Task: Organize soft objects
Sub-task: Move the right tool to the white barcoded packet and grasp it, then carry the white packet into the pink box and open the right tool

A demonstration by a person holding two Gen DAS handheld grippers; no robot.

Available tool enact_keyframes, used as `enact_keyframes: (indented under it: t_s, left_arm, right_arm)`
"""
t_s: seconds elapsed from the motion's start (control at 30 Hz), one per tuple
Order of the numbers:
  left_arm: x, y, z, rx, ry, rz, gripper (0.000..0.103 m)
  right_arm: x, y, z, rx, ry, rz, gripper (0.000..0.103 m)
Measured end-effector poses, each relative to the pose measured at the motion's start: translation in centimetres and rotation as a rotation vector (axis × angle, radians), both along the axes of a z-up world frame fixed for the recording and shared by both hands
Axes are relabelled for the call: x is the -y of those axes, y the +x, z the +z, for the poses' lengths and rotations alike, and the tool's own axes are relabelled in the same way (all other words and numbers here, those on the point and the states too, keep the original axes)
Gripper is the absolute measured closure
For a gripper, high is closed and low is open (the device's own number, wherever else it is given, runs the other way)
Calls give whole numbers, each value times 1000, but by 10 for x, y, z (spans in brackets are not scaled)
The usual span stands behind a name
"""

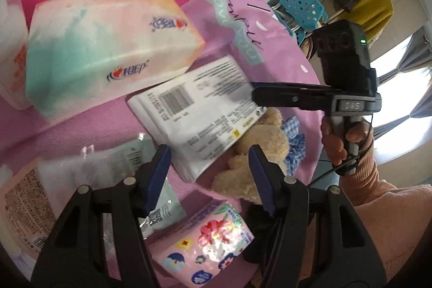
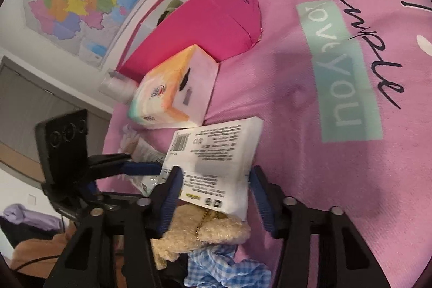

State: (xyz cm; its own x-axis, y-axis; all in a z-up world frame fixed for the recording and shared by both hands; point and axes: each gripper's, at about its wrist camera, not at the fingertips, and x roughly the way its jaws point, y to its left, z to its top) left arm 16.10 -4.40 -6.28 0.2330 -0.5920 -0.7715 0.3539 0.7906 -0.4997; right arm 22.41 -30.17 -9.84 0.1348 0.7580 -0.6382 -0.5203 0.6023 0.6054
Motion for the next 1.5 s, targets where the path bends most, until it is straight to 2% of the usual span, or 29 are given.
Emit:
enact_keyframes:
  t_s: [0.2,0.27,0.3,0.57,0.7,0.87,0.93,1.0,1.13,1.23,1.5]
  left_arm:
    - [-2,3,-2,-3,-7,20,42]
    - [-1,3,-2,2,0,22,42]
    - [-1,2,-2,5,3,23,42]
    - [-7,6,-4,2,-34,47,40]
    - [0,8,-6,-6,-39,25,37]
    - [-5,9,-4,-8,-98,50,37]
    - [-7,5,1,10,-95,71,42]
    - [-7,-2,11,43,-83,81,48]
    - [-12,-15,42,124,-88,93,49]
    - [-16,-16,70,201,-63,108,49]
    - [-28,22,123,324,13,170,48]
  right_arm:
    - [3,-7,6,54,66,36,63]
    - [1,-8,7,84,42,29,78]
    - [-1,-8,6,94,30,27,82]
    - [5,-18,21,196,28,34,86]
    - [8,-17,19,192,35,26,86]
    - [11,-17,15,173,53,20,86]
    - [10,-20,18,183,55,22,86]
    - [11,-22,21,187,65,17,86]
    - [14,-28,39,213,99,22,86]
    - [9,-32,61,269,104,36,86]
    - [-17,-8,112,388,132,50,86]
